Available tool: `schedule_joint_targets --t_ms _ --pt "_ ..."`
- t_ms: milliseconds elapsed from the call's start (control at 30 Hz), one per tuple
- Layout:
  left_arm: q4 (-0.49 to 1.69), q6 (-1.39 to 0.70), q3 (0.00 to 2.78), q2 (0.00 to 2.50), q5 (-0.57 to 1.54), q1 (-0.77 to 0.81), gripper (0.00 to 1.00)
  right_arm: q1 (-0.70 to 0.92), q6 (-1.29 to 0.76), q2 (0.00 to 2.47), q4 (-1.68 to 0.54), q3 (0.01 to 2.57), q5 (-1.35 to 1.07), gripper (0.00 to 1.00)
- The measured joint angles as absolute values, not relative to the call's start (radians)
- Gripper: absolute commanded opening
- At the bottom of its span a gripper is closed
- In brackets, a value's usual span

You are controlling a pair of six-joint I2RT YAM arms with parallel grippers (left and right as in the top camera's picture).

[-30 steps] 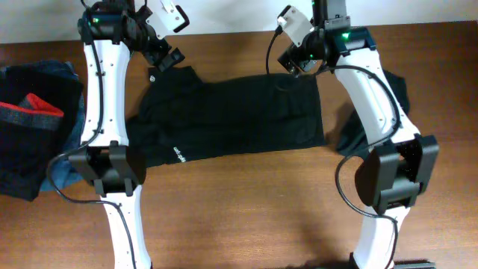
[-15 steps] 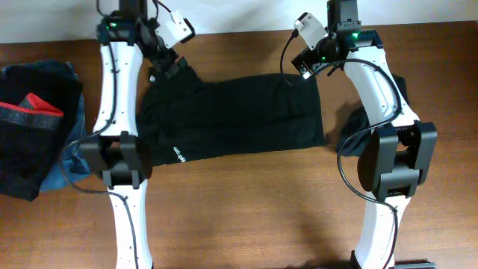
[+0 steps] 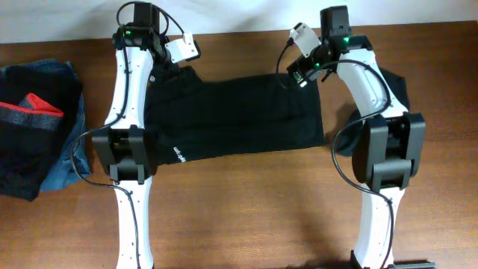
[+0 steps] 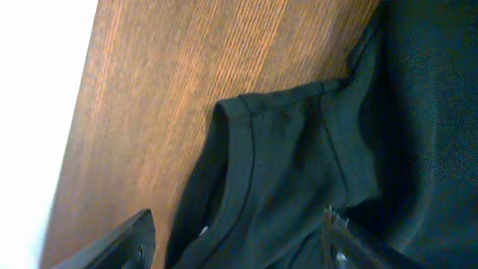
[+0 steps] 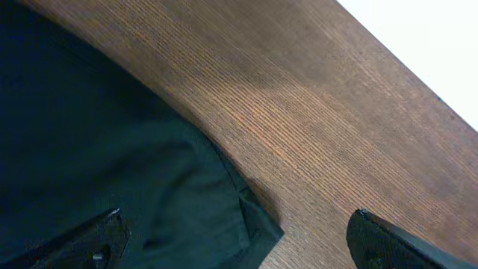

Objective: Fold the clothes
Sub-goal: 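Grasp the shirt's top corners with both grippers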

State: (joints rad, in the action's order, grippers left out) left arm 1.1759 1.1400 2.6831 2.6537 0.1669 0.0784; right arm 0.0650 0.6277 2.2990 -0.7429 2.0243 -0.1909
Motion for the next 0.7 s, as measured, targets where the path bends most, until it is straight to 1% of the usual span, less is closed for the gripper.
schedule_joint_targets --t_ms 367,400,500,633,667,700 --pt "1.143 1.198 2.683 2.678 0.136 0.078 0.70 0.065 0.628 2.333 -0.721 2.024 -0.209 0.98" --pt "1.143 1.198 2.683 2.692 0.136 0.078 0.66 0.065 0.628 2.341 -0.722 2.024 -0.209 0.98" --pt "1.143 1.205 2.683 2.737 0.132 0.078 0.61 0.065 0.625 2.358 -0.721 2.024 -0.209 0.98" --pt "1.139 1.209 2.682 2.760 0.124 0.077 0.59 0.065 0.614 2.381 -0.721 2.024 -0.210 0.98" --pt "1.135 1.209 2.683 2.761 0.122 0.077 0.50 0.065 0.608 2.389 -0.721 2.024 -0.212 0.98" --pt "1.132 1.209 2.682 2.761 0.121 0.077 0.17 0.065 0.606 2.394 -0.722 2.024 -0.213 0.98"
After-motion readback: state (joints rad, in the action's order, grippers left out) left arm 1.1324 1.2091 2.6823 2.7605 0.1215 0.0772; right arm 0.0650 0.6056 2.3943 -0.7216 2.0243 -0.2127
